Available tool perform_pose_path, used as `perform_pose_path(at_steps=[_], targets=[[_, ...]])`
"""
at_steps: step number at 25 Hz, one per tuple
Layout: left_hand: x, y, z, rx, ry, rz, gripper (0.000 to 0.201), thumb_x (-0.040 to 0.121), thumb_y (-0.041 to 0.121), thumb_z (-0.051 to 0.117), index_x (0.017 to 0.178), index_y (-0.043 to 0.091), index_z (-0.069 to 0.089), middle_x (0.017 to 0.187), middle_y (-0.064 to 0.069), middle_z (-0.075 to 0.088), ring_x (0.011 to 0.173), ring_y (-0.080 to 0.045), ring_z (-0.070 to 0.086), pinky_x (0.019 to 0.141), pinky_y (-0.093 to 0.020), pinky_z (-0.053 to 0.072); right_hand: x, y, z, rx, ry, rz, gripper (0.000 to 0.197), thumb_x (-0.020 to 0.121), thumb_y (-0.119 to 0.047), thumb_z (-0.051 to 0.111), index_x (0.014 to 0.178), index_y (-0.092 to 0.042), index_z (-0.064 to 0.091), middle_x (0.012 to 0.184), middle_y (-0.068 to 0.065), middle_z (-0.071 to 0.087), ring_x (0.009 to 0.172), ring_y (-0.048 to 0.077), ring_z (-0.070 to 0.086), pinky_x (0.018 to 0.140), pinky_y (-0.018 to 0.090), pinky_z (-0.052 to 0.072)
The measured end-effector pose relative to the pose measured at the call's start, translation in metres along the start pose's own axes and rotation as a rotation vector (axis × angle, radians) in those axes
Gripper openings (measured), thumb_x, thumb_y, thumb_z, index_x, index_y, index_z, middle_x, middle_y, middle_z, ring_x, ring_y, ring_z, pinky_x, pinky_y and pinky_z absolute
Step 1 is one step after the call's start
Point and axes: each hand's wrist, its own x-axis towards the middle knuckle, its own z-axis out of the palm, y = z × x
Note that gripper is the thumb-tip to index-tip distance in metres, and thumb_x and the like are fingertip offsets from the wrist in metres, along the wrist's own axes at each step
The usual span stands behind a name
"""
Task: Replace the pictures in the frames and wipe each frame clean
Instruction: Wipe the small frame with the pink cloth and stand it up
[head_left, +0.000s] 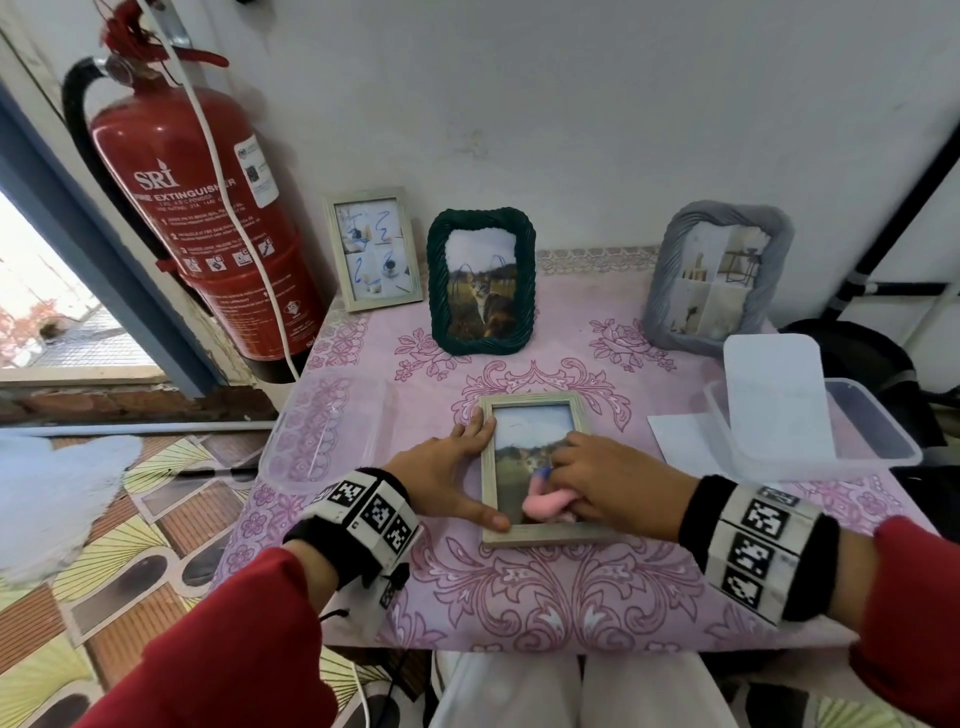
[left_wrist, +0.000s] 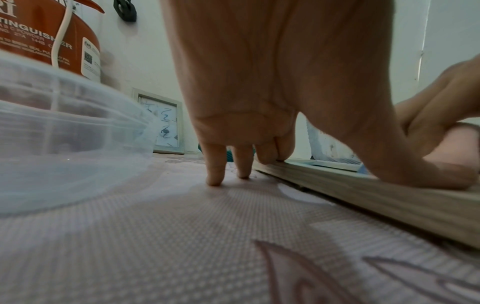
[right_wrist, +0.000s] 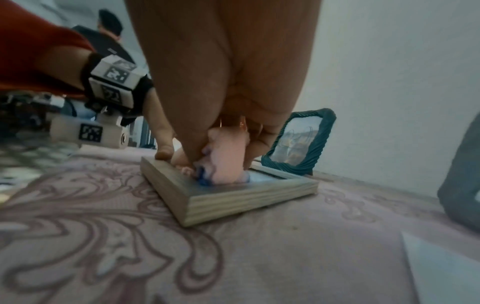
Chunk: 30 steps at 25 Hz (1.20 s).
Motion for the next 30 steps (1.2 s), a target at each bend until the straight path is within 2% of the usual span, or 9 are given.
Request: perform_pose_path(at_steps=[5,8,11,16,21,23,25,28,30], targets=[[0.0,-0.001,0.001,0.004,-0.005,0.005,0.12,0.067,0.054,0.075,0.15,0.024,-0.006,0.157,0.005,-0.016,0.146,-0.013,0.004,0.119,-0.033,0.015,0.023,0.022,-0.011,0.111,0.005,0.091,0.013,0.083,-0.009,0.054,0.085,-0.002,0.065,0.09,0.014,0.061,0.089,0.024,0.055,0.074,0.026,0.033],[0.003,-0.005,0.003,-0.002,-0.007,0.007,0.121,0.066,0.057,0.075,0.15,0.027,-0.006,0.156,0.008,-0.017,0.146,-0.011,0.004,0.119,-0.032,0.015,0.038,0.035,-0.015,0.098,0.043,0.161,0.013,0.081,-0.009,0.053,0.081,-0.002,0.064,0.089,0.015,0.061,0.089,0.026,0.055,0.078,0.035,0.04],[0.008,-0.008,0.004,0.002,-0.005,0.004,0.122,0.063,0.059,0.075,0.149,0.029,-0.007,0.156,0.009,-0.018,0.146,-0.011,0.002,0.118,-0.031,0.016,0.056,0.04,-0.017,0.089,0.086,0.197,0.011,0.075,-0.009,0.053,0.076,-0.005,0.063,0.083,0.013,0.061,0.087,0.027,0.056,0.074,0.043,0.047],[0.009,-0.006,0.003,0.021,0.001,0.01,0.122,0.064,0.057,0.075,0.149,0.028,-0.007,0.156,0.006,-0.017,0.146,-0.014,0.004,0.116,-0.03,0.016,0.072,0.037,-0.007,0.078,0.086,0.108,0.015,0.079,-0.009,0.053,0.088,-0.007,0.065,0.092,0.011,0.055,0.095,0.023,0.043,0.076,0.035,0.037],[0.006,-0.003,0.002,0.047,-0.014,-0.003,0.121,0.065,0.058,0.075,0.15,0.026,-0.006,0.157,0.005,-0.015,0.146,-0.014,0.004,0.118,-0.031,0.015,0.055,0.013,-0.003,0.026,0.084,-0.061,0.01,0.076,-0.009,0.053,0.073,-0.011,0.063,0.088,0.006,0.056,0.091,0.021,0.044,0.075,0.027,0.034],[0.006,-0.003,0.001,0.057,-0.018,-0.006,0.122,0.065,0.057,0.075,0.15,0.024,-0.007,0.157,0.005,-0.016,0.146,-0.015,0.003,0.119,-0.032,0.014,0.04,0.002,-0.001,0.053,0.039,-0.068,0.013,0.082,-0.014,0.053,0.084,-0.014,0.066,0.096,0.005,0.054,0.096,0.021,0.043,0.079,0.034,0.042],[0.007,-0.002,0.001,0.064,-0.016,-0.014,0.123,0.065,0.057,0.075,0.149,0.024,-0.008,0.157,0.004,-0.015,0.146,-0.015,0.002,0.119,-0.032,0.013,0.023,-0.006,0.003,0.036,0.026,-0.077,0.019,0.089,-0.022,0.049,0.098,-0.016,0.065,0.103,0.004,0.055,0.098,0.021,0.043,0.08,0.038,0.043],[0.008,-0.003,0.001,0.061,-0.021,-0.015,0.123,0.065,0.056,0.076,0.149,0.024,-0.008,0.157,0.003,-0.015,0.146,-0.016,0.003,0.119,-0.032,0.013,0.003,-0.007,0.002,-0.143,0.014,-0.049,0.027,0.093,-0.033,0.039,0.104,-0.021,0.061,0.106,-0.002,0.058,0.102,0.021,0.044,0.078,0.032,0.03],[0.007,-0.003,0.0,0.047,-0.024,-0.012,0.123,0.065,0.056,0.076,0.149,0.025,-0.008,0.157,0.004,-0.016,0.146,-0.016,0.002,0.119,-0.033,0.013,0.002,-0.002,-0.005,-0.256,0.016,-0.002,0.026,0.092,-0.037,0.041,0.101,-0.023,0.061,0.103,-0.005,0.061,0.102,0.022,0.044,0.075,0.033,0.022]])
